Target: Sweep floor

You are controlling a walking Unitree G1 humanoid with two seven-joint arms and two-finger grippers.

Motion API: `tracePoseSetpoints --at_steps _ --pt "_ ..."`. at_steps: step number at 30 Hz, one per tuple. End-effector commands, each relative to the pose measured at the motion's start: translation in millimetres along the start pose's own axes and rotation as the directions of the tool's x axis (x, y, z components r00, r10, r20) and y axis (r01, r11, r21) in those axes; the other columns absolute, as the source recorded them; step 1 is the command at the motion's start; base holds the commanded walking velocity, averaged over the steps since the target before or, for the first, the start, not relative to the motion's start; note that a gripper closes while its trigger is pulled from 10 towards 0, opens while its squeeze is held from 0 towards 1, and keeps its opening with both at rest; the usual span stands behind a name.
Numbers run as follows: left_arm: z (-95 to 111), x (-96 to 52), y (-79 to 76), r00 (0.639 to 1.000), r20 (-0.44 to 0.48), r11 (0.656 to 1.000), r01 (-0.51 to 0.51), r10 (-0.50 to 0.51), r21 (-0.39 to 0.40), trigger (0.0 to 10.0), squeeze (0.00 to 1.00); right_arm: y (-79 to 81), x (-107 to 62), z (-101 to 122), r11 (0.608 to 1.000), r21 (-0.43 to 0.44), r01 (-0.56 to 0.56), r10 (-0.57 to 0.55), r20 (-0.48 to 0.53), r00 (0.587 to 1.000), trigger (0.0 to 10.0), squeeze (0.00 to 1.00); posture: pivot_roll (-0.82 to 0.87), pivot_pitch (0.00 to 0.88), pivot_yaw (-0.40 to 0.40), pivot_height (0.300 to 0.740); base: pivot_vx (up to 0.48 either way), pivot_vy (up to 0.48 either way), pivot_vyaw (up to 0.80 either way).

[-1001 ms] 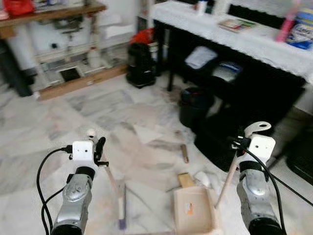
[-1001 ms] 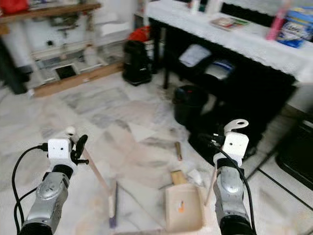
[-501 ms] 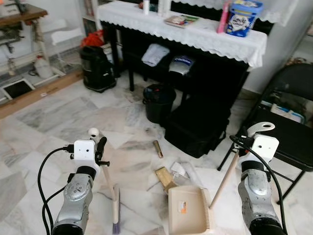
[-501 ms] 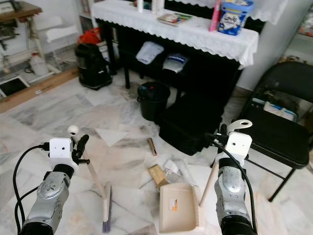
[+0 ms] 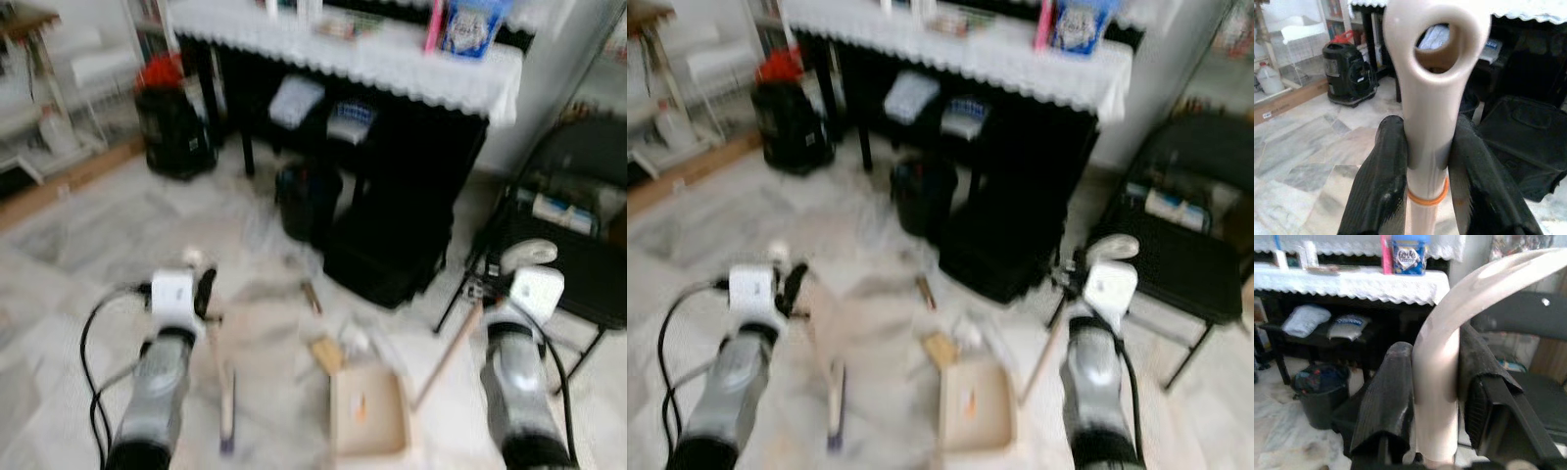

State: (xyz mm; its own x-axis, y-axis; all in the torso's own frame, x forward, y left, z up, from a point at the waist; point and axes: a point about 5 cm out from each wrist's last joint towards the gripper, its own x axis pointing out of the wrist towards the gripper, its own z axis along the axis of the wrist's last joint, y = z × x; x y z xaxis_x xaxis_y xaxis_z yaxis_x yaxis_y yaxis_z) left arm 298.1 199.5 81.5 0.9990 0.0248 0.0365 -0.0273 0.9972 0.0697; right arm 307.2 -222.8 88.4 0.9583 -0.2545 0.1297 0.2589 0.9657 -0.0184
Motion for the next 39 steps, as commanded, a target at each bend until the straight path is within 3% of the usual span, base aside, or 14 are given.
tracePoseSetpoints --at_steps 1,20,39 --pt "6.5 3.0 -2.5 0.999 0.032 1.0 0.013 -0.013 0.017 10.0 0.0 -7.4 4.8 11.3 1.0 0.001 0.025 -0.025 0.048 0.999 10.0 0.0 -0.06 0.0 -0.007 0.74 0.0 0.0 -0.74" --pt "10.9 4.6 5.6 0.999 0.042 0.999 0.006 -0.008 0.037 10.0 0.0 -0.3 2.9 8.7 1.0 0.014 0.012 -0.013 0.037 0.999 10.0 0.0 -0.02 0.0 -0.003 0.74 0.0 0.0 -0.73" --pt "11.2 3.3 5.3 0.999 0.042 1.0 0.002 -0.003 0.028 10.0 0.0 -2.1 -0.6 7.3 1.0 0.016 0.018 -0.019 0.043 0.999 10.0 0.0 -0.01 0.0 -0.007 0.74 0.0 0.0 0.0"
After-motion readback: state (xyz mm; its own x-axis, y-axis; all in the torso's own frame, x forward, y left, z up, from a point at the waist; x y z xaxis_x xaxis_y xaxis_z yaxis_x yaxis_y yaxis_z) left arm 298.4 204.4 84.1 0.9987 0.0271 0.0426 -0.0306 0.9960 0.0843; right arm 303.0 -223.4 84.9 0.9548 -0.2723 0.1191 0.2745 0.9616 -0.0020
